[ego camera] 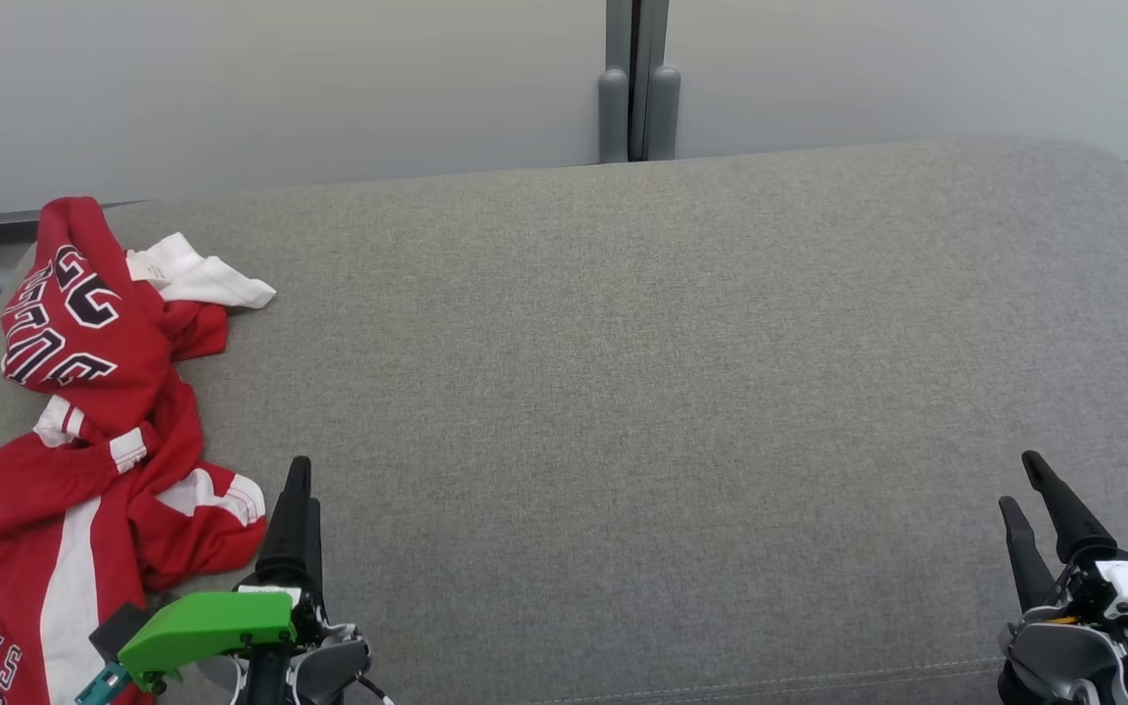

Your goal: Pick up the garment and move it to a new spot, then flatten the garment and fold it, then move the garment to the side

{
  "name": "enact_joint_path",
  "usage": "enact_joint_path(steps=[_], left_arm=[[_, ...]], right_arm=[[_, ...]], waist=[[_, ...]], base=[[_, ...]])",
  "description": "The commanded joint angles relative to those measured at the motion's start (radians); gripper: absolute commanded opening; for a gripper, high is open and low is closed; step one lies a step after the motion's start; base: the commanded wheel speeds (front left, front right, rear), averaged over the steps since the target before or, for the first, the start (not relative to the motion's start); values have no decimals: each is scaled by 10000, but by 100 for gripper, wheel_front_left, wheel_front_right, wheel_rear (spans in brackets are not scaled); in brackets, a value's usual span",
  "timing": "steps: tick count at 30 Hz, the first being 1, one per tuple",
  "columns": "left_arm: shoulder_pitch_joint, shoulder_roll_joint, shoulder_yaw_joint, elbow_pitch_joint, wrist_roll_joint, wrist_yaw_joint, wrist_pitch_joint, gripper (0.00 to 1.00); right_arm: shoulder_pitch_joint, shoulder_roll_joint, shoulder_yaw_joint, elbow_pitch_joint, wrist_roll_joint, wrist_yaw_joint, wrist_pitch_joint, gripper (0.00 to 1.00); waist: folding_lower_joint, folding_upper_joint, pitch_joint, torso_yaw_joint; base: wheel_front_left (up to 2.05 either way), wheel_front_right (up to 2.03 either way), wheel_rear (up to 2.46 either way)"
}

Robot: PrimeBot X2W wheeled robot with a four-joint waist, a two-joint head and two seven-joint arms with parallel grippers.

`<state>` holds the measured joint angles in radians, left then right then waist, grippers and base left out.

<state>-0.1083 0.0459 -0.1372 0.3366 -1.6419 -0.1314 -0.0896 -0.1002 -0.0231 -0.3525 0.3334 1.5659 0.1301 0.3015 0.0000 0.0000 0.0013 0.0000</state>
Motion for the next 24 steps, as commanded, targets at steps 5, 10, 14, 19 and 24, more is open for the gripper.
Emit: enact_joint_path(steps=[5,10,14,19,24], left_arm=[[50,9,-106,-429,436,42,-212,100],[165,12,-180,-620,1033,166,-323,100],[215,14,-222,-815,1689,291,-407,100],[290,17,-236,-1118,2639,467,-506,100],[372,20,-277,-1376,3752,654,-601,100]], right_arm=[[115,-131,553,-397,-333,3,-678,100],[232,-146,789,-593,-851,3,-1038,100],[335,-155,989,-814,-1440,3,-1310,100],[429,-168,1223,-1169,-2413,3,-1636,100],[526,-178,1462,-1461,-3320,4,-1944,100]], waist=[[0,0,-68,8],[0,0,-108,14],[0,0,-138,20],[0,0,-175,27],[0,0,-216,37]], base=[[0,0,0],[0,0,0],[0,0,0],[0,0,0],[0,0,0]])
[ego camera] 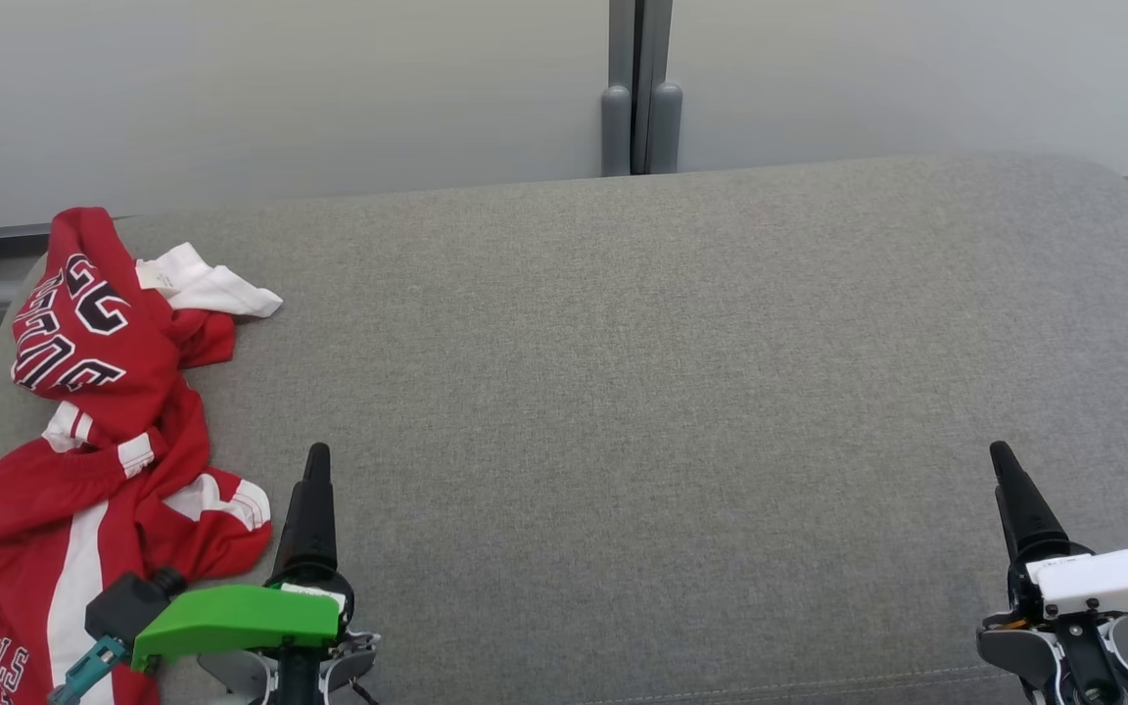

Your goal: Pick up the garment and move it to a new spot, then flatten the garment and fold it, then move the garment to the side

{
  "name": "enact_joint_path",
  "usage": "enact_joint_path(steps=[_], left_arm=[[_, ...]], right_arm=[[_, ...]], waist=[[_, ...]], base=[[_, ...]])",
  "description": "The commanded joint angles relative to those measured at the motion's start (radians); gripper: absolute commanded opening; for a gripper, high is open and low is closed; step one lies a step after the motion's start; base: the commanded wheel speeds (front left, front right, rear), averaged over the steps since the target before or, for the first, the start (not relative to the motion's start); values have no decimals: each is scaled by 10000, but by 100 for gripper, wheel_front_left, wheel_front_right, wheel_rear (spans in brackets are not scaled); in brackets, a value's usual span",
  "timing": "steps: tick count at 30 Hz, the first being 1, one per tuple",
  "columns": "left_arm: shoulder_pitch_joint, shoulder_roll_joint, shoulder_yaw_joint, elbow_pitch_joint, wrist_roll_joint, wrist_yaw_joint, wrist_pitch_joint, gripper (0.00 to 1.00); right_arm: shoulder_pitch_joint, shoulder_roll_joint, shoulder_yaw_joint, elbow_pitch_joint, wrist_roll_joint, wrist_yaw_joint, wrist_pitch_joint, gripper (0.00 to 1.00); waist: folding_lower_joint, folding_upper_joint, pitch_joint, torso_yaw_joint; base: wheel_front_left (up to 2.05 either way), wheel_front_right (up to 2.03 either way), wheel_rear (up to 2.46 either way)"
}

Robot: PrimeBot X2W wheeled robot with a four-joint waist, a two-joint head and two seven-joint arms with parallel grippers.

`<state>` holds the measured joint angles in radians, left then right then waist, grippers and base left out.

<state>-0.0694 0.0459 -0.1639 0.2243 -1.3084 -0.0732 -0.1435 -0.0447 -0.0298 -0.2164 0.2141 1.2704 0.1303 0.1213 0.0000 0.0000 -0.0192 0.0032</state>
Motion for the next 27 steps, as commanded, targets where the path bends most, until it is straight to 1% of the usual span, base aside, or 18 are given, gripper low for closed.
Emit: enact_joint_path(steps=[1,8,9,12,20,27], left_arm=[[-3,21,-20,-306,657,113,-82,100],[110,27,-49,-564,2359,326,-206,100],[110,27,-49,-564,2359,326,-206,100],[188,56,-38,-625,3082,404,-254,100],[431,302,13,-770,4868,676,-378,100],[700,480,123,-861,6029,952,-479,100]], right_arm=[[-8,-113,155,-318,-566,2,-199,100],[128,-128,567,-668,-2004,2,-599,100],[128,-128,567,-668,-2004,2,-599,100],[203,-133,741,-792,-2664,2,-759,100],[366,-144,1190,-1084,-4412,3,-1171,100],[489,-157,1564,-1213,-5799,3,-1503,100]], waist=[[0,0,-20,7],[0,0,-78,28],[0,0,-78,28],[0,0,-101,36],[0,0,-159,49],[0,0,-217,55]], base=[[0,0,0],[0,0,0],[0,0,0],[0,0,0],[0,0,0],[0,0,0]])
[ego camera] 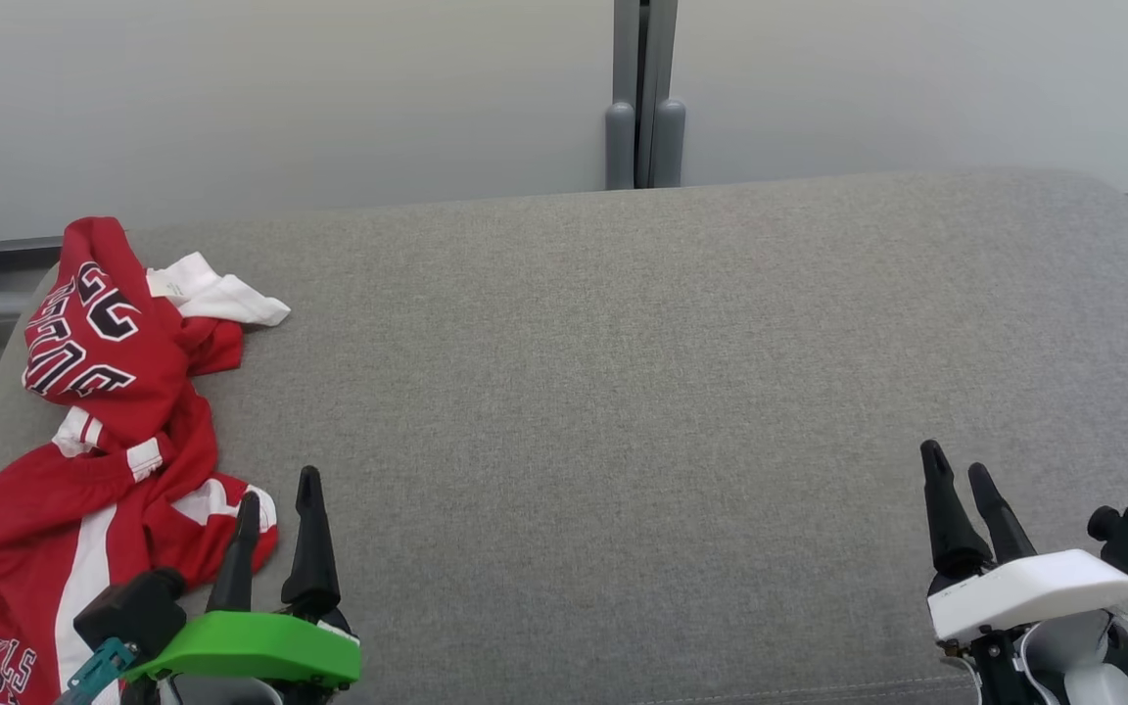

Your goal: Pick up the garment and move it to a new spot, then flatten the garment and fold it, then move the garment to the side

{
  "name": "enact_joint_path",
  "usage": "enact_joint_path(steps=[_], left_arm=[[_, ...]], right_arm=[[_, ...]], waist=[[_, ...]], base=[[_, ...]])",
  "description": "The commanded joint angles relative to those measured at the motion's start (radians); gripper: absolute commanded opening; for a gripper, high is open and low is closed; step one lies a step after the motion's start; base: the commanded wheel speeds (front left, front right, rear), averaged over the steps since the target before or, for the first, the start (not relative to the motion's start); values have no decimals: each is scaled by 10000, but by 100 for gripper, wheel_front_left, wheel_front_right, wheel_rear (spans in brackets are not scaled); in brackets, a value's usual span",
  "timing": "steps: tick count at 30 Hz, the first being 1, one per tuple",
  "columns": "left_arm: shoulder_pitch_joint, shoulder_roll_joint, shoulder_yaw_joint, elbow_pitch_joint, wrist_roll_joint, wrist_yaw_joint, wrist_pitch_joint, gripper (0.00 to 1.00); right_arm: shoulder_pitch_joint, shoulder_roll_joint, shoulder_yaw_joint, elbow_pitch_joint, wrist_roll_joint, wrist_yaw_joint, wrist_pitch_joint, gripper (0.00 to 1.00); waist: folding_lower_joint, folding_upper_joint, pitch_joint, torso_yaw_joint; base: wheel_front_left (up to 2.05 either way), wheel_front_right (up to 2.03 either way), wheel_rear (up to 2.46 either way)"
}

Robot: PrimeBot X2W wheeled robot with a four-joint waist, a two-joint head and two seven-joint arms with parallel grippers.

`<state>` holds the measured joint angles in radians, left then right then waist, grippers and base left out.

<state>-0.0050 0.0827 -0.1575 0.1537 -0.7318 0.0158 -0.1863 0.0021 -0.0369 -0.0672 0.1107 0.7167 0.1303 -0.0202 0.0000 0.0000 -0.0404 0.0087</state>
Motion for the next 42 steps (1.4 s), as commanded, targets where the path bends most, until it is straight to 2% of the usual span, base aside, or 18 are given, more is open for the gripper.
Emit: enact_joint_path(steps=[1,17,42], left_arm=[[103,152,56,-145,440,88,-70,100],[522,524,46,336,2428,538,-260,100],[1106,694,9,314,4056,615,-488,100]], right_arm=[[31,-87,127,-180,-455,3,-143,100],[174,-106,1013,141,-2534,4,-818,100],[419,-132,1958,319,-4760,5,-1711,100]], waist=[[0,0,-15,-3],[0,0,-205,17],[0,0,-582,-5]], base=[[0,0,0],[0,0,0],[0,0,0]])
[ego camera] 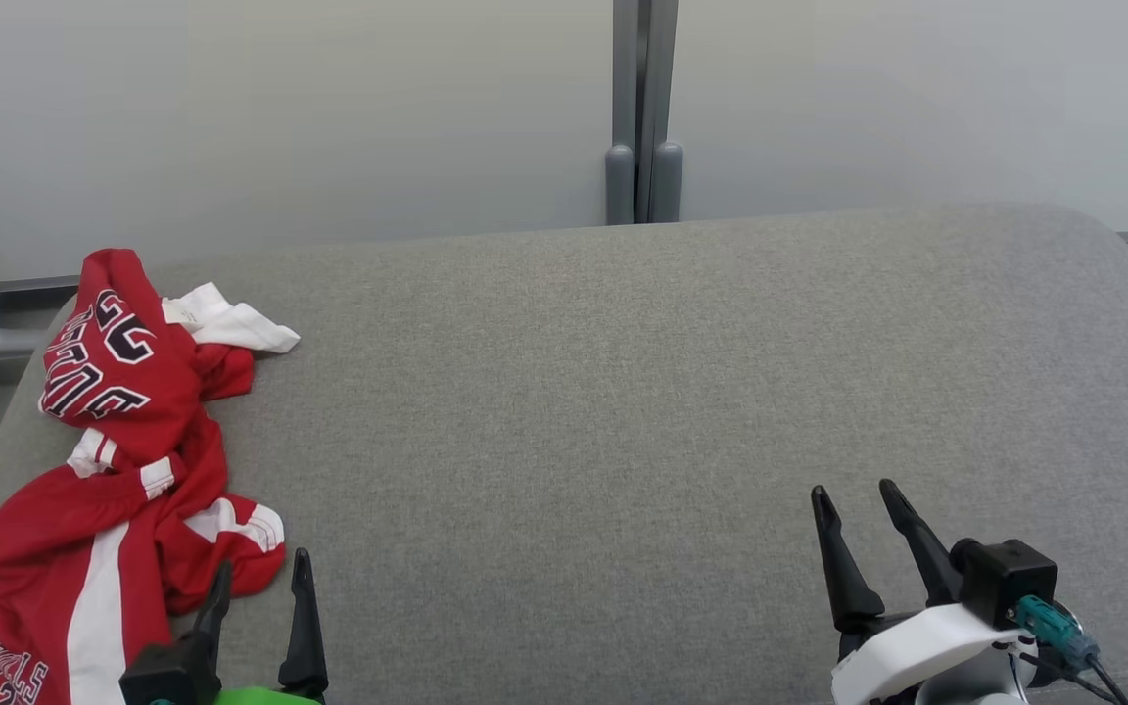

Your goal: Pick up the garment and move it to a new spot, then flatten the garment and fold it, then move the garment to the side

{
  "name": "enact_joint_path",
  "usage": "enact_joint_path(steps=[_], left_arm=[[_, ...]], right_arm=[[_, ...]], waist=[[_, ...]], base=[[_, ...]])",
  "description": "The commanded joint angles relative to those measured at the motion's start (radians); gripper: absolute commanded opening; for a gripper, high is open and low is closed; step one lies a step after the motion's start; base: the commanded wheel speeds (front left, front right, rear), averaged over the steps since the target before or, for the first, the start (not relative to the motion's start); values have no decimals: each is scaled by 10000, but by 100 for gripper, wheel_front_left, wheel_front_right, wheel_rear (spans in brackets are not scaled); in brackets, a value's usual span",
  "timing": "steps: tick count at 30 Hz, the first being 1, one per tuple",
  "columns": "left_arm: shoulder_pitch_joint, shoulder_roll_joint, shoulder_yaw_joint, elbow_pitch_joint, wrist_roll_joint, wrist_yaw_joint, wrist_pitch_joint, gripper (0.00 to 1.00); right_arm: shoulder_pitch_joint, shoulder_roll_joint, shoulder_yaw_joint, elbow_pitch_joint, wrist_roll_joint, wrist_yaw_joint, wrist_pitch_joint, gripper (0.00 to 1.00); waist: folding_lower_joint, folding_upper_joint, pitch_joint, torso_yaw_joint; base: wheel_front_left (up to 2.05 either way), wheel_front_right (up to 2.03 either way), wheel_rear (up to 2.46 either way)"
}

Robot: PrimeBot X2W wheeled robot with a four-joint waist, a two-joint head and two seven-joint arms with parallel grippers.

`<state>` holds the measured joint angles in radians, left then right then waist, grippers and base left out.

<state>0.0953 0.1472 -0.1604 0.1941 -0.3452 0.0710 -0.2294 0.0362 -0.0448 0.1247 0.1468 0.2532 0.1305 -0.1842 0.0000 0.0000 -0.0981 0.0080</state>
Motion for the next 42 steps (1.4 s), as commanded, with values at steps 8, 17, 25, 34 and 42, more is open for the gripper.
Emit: enact_joint_path(steps=[8,17,25,34,42], left_arm=[[367,60,73,-109,520,138,-112,100],[588,34,132,-198,707,89,-100,100],[693,-5,51,-329,990,100,-16,100],[731,-34,2,-421,861,101,65,100],[695,-25,-27,-372,709,81,57,100]], right_arm=[[176,-61,261,126,-686,3,-324,100],[284,-68,453,218,-1337,3,-584,100],[395,-75,587,155,-1820,2,-794,100],[417,-73,428,253,-1608,2,-819,100],[407,-73,353,319,-1399,2,-820,100]], waist=[[0,0,-150,17],[0,0,-281,18],[0,0,-381,-13],[0,0,-405,-45],[0,0,-419,-45]], base=[[0,0,0],[0,0,0],[0,0,0],[0,0,0],[0,0,0]])
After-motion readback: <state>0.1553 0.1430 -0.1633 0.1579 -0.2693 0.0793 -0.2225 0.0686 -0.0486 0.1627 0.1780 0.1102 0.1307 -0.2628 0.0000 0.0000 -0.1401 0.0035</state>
